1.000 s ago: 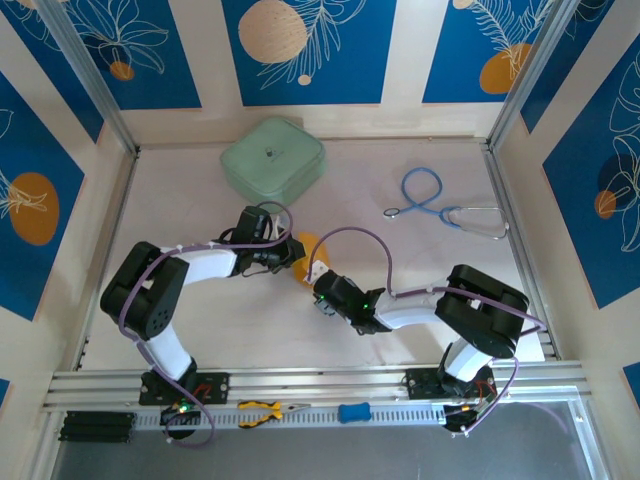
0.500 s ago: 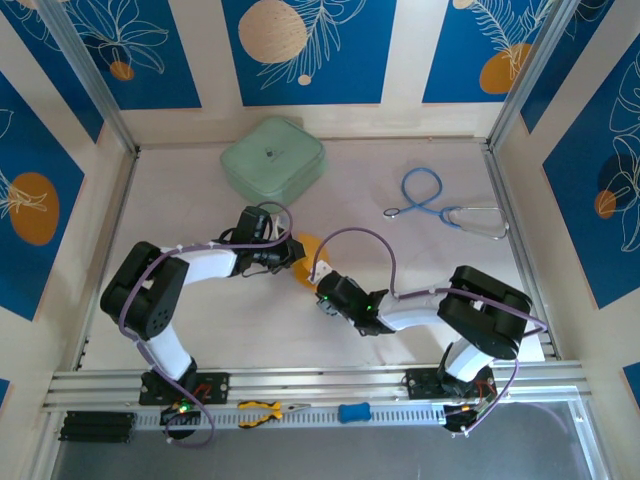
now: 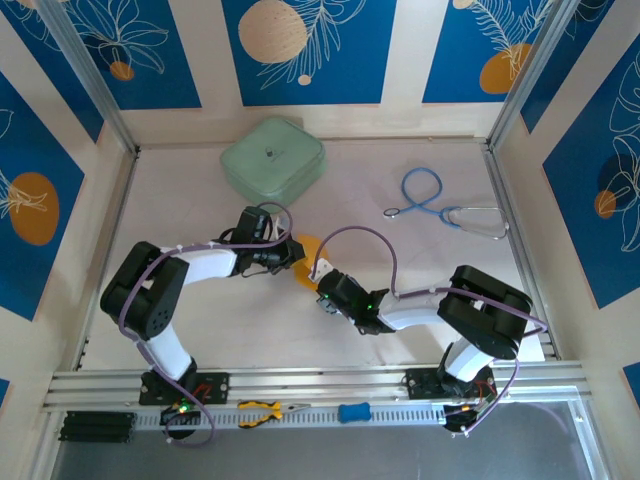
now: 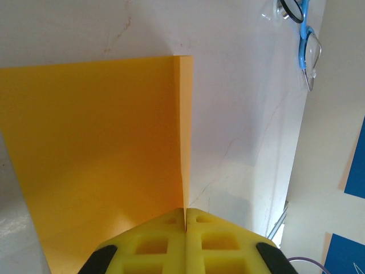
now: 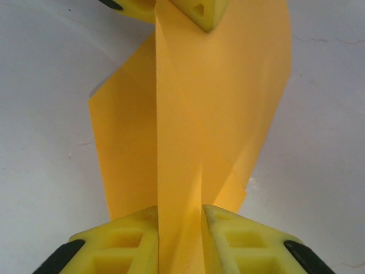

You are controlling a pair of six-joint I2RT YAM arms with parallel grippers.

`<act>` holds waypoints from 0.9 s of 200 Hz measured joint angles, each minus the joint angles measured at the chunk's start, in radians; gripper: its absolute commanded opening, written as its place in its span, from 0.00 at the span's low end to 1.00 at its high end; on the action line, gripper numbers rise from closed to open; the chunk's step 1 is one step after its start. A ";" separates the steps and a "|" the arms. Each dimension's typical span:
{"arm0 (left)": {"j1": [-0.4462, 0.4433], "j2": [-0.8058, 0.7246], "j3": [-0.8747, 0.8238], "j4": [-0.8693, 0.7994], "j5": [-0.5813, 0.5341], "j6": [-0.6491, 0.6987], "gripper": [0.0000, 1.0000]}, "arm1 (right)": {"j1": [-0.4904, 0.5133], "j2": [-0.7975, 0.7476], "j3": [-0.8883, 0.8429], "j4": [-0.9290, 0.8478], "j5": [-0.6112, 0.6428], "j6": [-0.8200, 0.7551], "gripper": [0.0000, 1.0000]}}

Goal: Fold a paper plane with a square sheet of paper (pick it up from the middle)
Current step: Fourth fold the wing at the center of the table.

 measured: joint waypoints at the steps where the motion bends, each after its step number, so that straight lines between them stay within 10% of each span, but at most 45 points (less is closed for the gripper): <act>1: 0.000 0.000 0.000 0.000 0.000 0.000 0.05 | 0.000 0.000 0.000 0.000 0.000 0.000 0.23; 180: 0.000 0.000 0.003 -0.008 0.000 0.000 0.04 | -0.005 0.000 0.000 -0.001 -0.027 0.018 0.22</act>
